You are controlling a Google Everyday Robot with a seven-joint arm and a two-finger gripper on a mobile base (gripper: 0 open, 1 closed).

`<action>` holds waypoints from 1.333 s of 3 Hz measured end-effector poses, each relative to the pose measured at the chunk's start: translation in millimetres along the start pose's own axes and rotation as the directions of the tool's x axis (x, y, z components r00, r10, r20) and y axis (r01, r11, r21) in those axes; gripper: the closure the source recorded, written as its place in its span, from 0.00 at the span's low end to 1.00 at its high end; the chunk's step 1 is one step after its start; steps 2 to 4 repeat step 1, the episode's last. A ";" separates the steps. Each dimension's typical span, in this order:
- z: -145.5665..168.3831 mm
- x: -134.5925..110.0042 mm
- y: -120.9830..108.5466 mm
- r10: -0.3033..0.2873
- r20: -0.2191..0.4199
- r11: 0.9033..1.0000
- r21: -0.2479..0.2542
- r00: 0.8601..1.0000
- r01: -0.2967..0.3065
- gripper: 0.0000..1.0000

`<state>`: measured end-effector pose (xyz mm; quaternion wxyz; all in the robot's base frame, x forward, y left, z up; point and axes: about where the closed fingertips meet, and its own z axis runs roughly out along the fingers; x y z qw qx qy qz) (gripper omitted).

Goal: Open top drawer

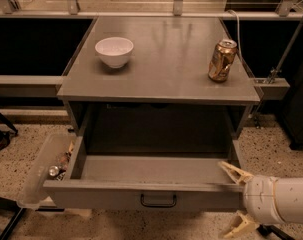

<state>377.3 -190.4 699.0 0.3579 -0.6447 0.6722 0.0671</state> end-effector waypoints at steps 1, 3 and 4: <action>0.0 0.0 0.0 0.000 0.000 1.000 0.000 1.000 0.000 0.00; 0.0 0.0 0.0 0.000 0.000 1.000 0.000 1.000 0.000 0.00; 0.0 0.0 0.0 0.000 0.000 1.000 0.000 1.000 0.000 0.00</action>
Offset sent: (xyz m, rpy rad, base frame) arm 0.0000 0.0000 0.0000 0.0000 0.0000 0.0000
